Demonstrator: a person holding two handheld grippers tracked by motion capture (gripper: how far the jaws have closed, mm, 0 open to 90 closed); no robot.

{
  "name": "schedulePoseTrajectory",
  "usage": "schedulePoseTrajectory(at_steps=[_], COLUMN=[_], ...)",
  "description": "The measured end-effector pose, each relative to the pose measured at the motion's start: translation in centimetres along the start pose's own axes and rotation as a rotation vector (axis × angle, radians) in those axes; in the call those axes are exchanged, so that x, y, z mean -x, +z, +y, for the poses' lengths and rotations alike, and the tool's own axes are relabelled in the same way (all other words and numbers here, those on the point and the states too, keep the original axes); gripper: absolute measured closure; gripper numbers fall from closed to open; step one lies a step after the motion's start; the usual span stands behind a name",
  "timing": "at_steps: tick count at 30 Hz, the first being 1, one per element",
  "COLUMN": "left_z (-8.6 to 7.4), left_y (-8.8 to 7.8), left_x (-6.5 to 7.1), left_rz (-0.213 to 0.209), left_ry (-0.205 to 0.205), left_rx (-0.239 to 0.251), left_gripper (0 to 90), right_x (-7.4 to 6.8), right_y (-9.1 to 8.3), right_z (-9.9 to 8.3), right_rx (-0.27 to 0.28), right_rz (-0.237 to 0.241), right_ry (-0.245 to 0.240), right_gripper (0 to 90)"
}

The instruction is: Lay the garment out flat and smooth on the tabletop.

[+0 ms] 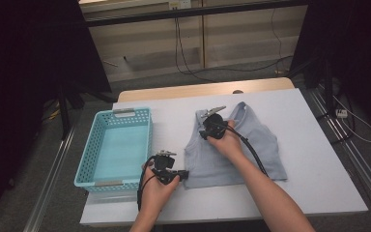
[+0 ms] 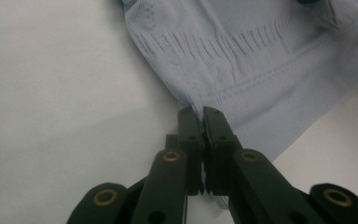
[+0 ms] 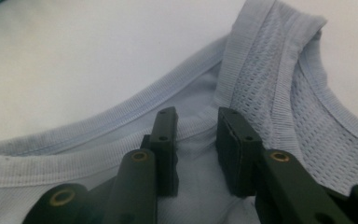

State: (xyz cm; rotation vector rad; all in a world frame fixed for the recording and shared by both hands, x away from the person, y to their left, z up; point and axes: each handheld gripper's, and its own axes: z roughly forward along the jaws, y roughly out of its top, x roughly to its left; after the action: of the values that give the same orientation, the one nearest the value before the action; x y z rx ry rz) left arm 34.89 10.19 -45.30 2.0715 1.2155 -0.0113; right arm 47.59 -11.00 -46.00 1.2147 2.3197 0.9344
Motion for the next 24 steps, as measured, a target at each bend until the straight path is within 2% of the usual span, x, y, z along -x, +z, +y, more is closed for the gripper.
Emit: schedulePoseTrajectory(at_steps=[4, 6, 7, 11, 14, 15, 19, 21, 23, 24], left_z=[0.0, 0.0, 0.0, 0.0, 0.0, 0.0, 0.0, 0.0, 0.1, 0.1], left_y=[0.1, 0.0, 0.0, 0.0, 0.1, 0.1, 0.1, 0.1, 0.1, 0.1], left_x=[0.0, 0.1, 0.1, 0.1, 0.0, 0.0, 0.0, 0.0, 0.0, 0.0], left_rz=[0.004, 0.004, 0.006, 0.006, 0.007, 0.007, 0.006, 0.004, 0.001, 0.001], left_ry=[0.002, 0.004, 0.004, 0.006, 0.005, 0.004, 0.005, -0.002, -0.004, -0.002], left_rx=[0.000, -0.002, -0.001, -0.004, -0.005, -0.006, -0.006, -0.002, -0.003, -0.003], left_gripper=[87.2, 87.2, 87.2, 87.2, 87.2, 87.2, 87.2, 87.2, 87.2, 87.2], right_x=[0.3, 0.3, 0.4, 0.2, 0.5, 0.5, 0.4, 0.2, 0.2, 0.3], right_y=[0.3, 0.3, 0.3, 0.2, -0.2, -0.2, 0.7, 1.5, 1.5, 1.4], right_z=[-0.1, -0.1, -0.1, 0.3, 0.7, 0.9, 1.2, 1.0, 1.0, 1.0], right_rx=[0.000, -0.001, -0.002, -0.004, 0.074, 0.083, 0.069, 0.023, 0.027, 0.026], right_rz=[0.015, 0.031, 0.029, 0.025, 0.048, 0.052, 0.065, 0.076, 0.071, 0.071], right_ry=[0.027, 0.033, 0.039, 0.013, 0.052, 0.052, 0.037, 0.015, 0.020, 0.027], right_gripper=[71.9, 85.8, 86.6, 87.7, 87.9, 87.9, 87.6, 86.6, 82.8, 78.2])
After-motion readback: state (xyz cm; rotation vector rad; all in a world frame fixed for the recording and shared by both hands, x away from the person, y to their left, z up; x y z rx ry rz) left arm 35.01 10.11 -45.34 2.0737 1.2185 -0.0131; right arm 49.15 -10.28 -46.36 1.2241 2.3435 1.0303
